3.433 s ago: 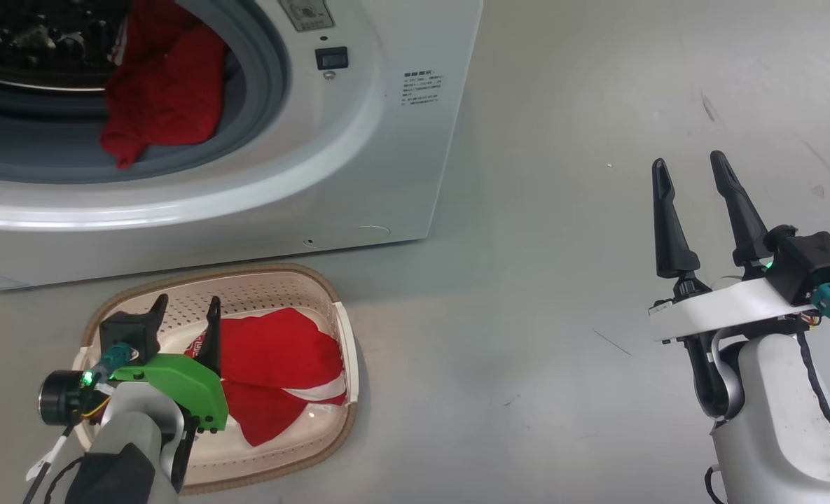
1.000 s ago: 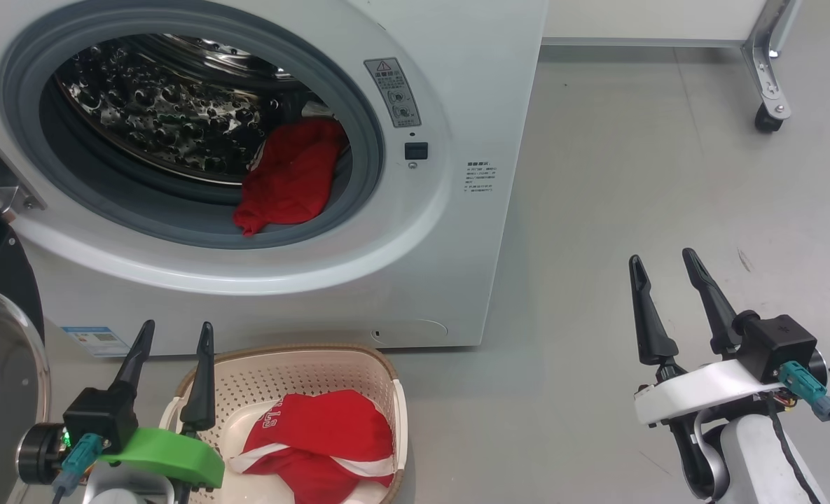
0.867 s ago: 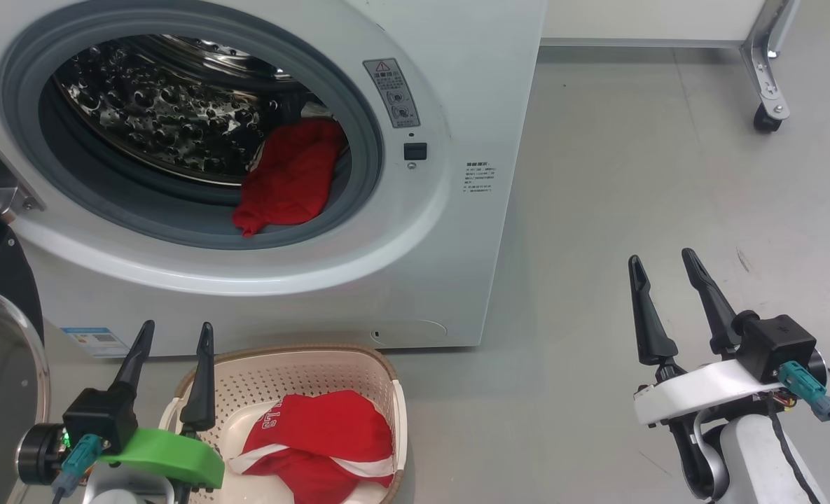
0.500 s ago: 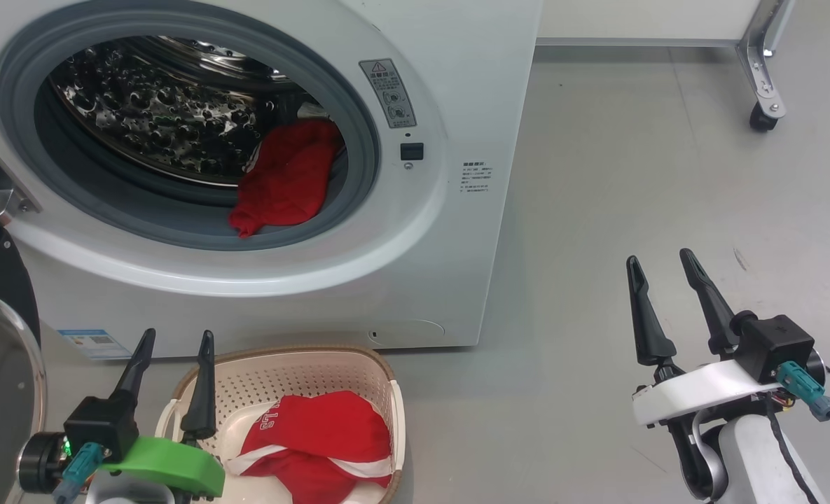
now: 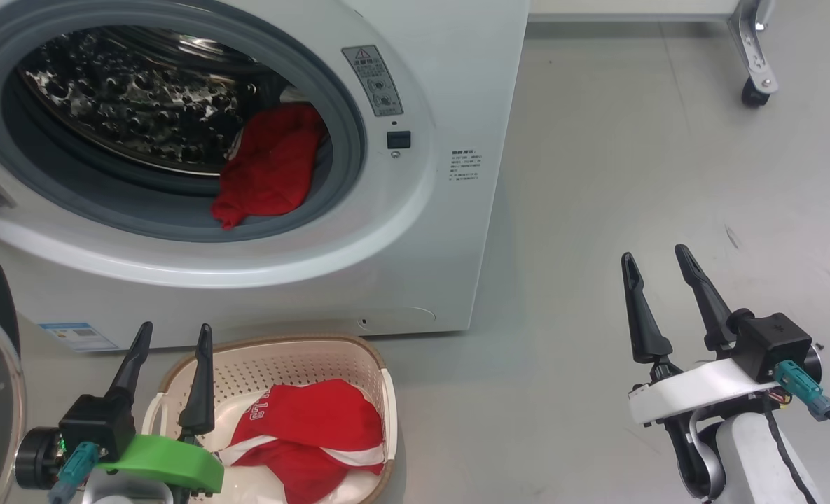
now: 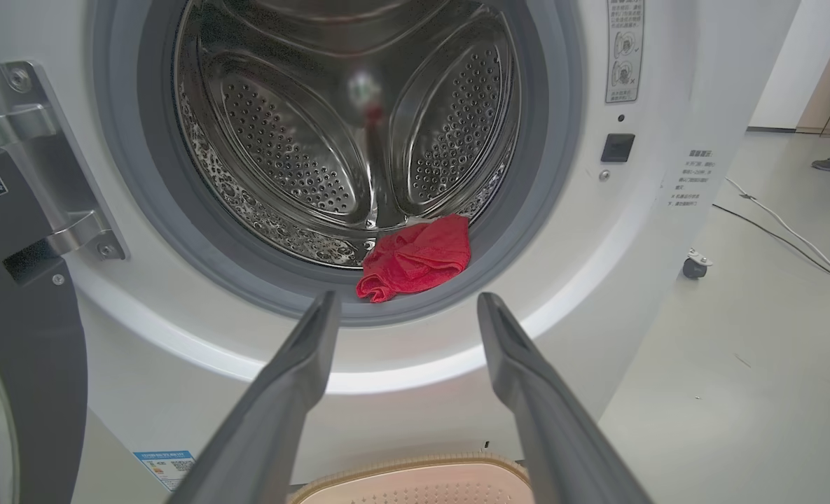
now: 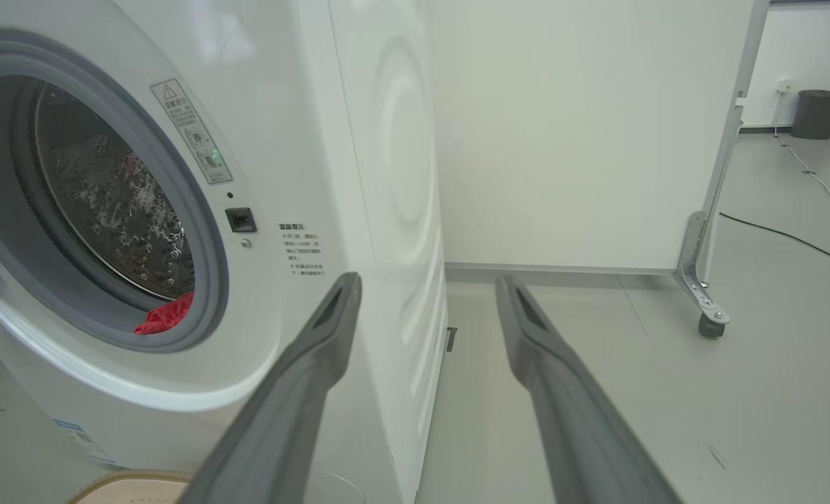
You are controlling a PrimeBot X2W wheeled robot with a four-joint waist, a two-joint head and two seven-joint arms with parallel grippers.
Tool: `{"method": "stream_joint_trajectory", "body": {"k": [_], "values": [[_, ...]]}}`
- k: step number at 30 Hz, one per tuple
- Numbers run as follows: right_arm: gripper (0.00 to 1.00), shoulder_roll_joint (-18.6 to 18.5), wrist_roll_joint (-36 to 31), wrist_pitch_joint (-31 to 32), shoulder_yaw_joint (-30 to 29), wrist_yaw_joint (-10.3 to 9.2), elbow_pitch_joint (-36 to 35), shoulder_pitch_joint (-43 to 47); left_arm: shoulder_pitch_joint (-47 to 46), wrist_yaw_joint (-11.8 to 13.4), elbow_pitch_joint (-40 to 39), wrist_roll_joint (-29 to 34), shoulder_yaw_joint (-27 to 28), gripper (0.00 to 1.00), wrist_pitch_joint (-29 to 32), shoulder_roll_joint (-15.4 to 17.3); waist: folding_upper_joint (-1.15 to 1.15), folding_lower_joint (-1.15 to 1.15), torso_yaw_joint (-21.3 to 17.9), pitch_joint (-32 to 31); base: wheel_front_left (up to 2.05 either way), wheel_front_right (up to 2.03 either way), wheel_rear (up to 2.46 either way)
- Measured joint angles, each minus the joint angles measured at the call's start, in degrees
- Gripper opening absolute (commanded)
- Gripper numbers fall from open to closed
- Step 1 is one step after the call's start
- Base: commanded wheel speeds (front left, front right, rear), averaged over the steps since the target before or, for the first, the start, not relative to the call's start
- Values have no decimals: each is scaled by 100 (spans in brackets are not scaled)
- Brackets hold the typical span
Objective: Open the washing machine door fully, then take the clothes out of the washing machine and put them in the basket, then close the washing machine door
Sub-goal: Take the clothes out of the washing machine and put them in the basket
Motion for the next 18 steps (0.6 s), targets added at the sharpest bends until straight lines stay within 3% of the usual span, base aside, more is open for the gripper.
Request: {"method": "stream_joint_trajectory", "body": {"k": [10, 18], "values": [[100, 0, 1, -1, -3, 0, -111, -9, -92, 9, -132, 147, -20, 100, 29, 93, 0, 0, -178, 499, 0, 0, 0], [100, 0, 96, 0, 23, 0, -240, -196, -735, 109, -124, 235, 99, 100, 502, 343, 0, 0, -422, 983, 0, 0, 0]]}}
